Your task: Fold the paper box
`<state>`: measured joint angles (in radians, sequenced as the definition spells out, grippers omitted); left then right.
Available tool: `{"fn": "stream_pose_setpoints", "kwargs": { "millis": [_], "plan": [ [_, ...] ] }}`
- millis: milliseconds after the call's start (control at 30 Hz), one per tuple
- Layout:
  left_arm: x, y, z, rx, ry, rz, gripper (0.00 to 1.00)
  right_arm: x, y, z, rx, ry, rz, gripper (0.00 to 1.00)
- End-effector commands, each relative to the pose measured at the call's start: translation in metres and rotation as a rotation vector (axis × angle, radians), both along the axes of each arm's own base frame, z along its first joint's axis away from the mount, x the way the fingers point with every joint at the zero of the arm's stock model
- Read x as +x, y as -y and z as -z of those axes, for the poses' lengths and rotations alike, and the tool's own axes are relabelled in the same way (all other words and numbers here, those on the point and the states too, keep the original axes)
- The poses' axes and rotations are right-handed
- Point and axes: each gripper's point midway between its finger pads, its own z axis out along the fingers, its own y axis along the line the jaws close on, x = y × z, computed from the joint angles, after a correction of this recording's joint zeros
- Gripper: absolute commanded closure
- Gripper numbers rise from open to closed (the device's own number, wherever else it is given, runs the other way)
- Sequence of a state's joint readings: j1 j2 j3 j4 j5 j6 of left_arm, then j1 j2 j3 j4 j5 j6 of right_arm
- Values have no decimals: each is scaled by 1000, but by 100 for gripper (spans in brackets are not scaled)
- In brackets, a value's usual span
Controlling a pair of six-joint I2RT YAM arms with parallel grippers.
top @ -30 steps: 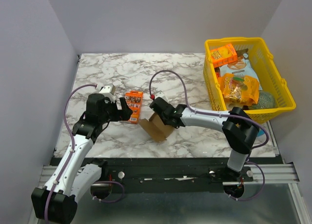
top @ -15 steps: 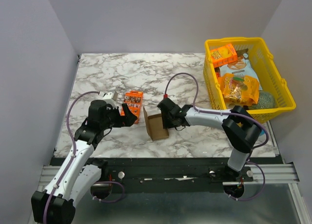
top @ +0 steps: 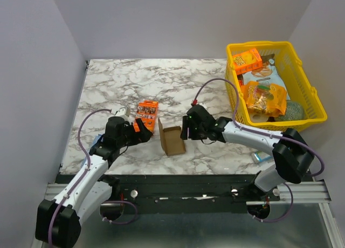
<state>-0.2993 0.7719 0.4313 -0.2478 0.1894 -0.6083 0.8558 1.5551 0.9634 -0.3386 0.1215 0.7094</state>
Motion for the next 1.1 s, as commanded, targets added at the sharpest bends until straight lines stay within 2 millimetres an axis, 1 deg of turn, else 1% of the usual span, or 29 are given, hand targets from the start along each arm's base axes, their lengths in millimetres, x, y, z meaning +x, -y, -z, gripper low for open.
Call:
{"fn": "stream_pose_setpoints", "kwargs": {
  "millis": [0, 100, 167, 233, 333, 400, 433, 533, 567, 633, 667, 700, 733, 767, 800, 833, 867, 900, 933, 1000, 1033, 1067],
  "plan": [
    [12, 3, 13, 47, -1, -21, 1, 10, 43, 11, -131, 41, 113, 31],
    [13, 13, 25, 111, -31, 22, 1, 18, 71, 19, -256, 92, 181, 33],
    [17, 20, 29, 125, -47, 46, 1, 17, 73, 24, -280, 87, 170, 34],
    [22, 28, 32, 134, -51, 69, 1, 12, 64, 29, -253, 62, 141, 35],
    [29, 33, 39, 141, -64, 80, 1, 7, 54, 36, -226, 45, 119, 36],
    [32, 38, 42, 136, -70, 98, 1, 4, 46, 38, -216, 51, 93, 36],
    [37, 41, 44, 138, -72, 104, 1, 2, 40, 40, -212, 42, 71, 36],
    [46, 47, 47, 145, -73, 122, 1, -10, 23, 43, -194, 31, 23, 36],
    [47, 49, 49, 152, -77, 136, 1, -17, 18, 47, -198, 22, 4, 36],
    [57, 59, 51, 140, -65, 164, 1, -25, 11, 50, -186, 7, -4, 36],
    [57, 67, 50, 119, -59, 200, 1, -33, 7, 51, -184, 6, -23, 36],
    [57, 73, 50, 106, -52, 222, 2, -36, 3, 50, -176, 10, -29, 36],
    [63, 81, 48, 91, -31, 243, 2, -41, 1, 48, -167, 10, -32, 36],
    [61, 90, 46, 79, -24, 283, 2, -49, -7, 45, -151, 19, -58, 36],
    [63, 95, 44, 80, -7, 308, 2, -52, -10, 37, -127, 31, -68, 36],
    [69, 103, 41, 74, 17, 328, 2, -57, -14, 33, -103, 34, -82, 35],
    [70, 109, 38, 63, 30, 354, 2, -62, -22, 28, -68, 44, -101, 35],
    [67, 121, 35, 46, 48, 414, 2, -65, -26, 16, -23, 56, -106, 35],
    [71, 131, 31, 31, 64, 445, 2, -71, -25, 17, -1, 37, -112, 34],
    [69, 145, 26, 12, 89, 502, 2, -72, -22, 7, 32, 53, -105, 33],
    [74, 148, 20, 6, 115, 509, 2, -72, -17, -2, 46, 81, -107, 32],
    [76, 149, 18, 4, 124, 508, 2, -71, -14, -6, 51, 101, -108, 32]
  ]
}}
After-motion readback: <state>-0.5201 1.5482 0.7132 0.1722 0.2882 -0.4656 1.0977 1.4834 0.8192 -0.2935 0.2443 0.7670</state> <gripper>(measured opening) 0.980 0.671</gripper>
